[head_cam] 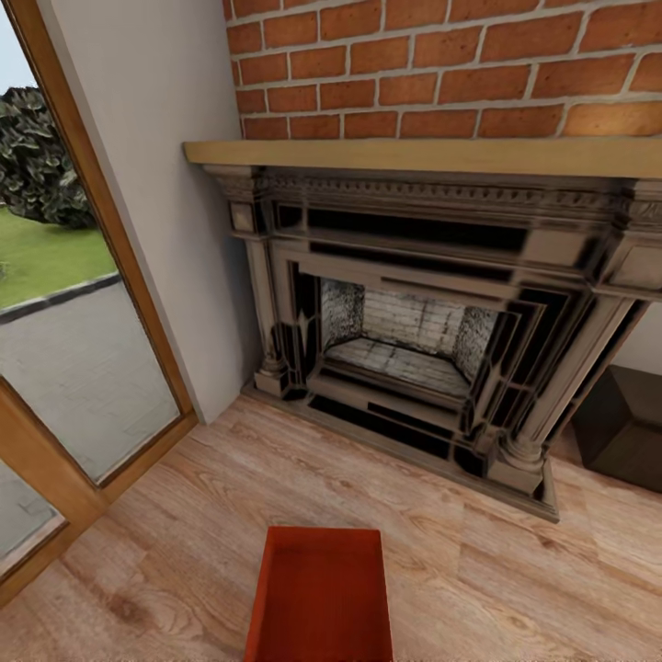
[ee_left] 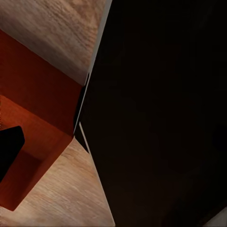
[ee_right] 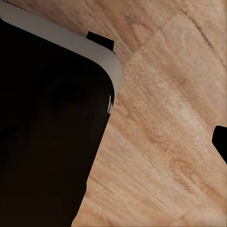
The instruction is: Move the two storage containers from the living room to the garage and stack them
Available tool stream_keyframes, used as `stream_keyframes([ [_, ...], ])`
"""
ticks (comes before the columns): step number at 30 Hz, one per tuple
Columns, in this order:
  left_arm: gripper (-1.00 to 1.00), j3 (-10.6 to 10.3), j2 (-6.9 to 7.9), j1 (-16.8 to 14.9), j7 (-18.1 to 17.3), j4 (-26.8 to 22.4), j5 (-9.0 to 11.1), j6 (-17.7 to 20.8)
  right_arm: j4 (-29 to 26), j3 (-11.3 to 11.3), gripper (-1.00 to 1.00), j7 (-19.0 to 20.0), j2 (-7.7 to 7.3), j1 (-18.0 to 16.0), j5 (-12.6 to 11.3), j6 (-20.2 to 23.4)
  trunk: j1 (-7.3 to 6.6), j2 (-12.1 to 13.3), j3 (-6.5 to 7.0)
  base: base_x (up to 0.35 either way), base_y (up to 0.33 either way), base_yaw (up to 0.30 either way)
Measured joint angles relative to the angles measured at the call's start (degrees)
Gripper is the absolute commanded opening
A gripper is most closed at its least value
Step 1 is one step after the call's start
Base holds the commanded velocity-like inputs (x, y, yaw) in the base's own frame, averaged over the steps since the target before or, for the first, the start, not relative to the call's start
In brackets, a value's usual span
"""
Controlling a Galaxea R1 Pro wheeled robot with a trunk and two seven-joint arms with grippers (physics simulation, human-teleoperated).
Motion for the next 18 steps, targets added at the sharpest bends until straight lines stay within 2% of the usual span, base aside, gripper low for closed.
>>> stream_keyframes([
  [18, 1.00, 0.00, -0.05, 0.00, 0.00, -0.01, -0.01, 0.00, 0.00, -0.01, 1.00, 0.00, 0.00, 0.00, 0.00, 0.00, 0.00, 0.00, -1.65, 0.000, 0.000, 0.000],
])
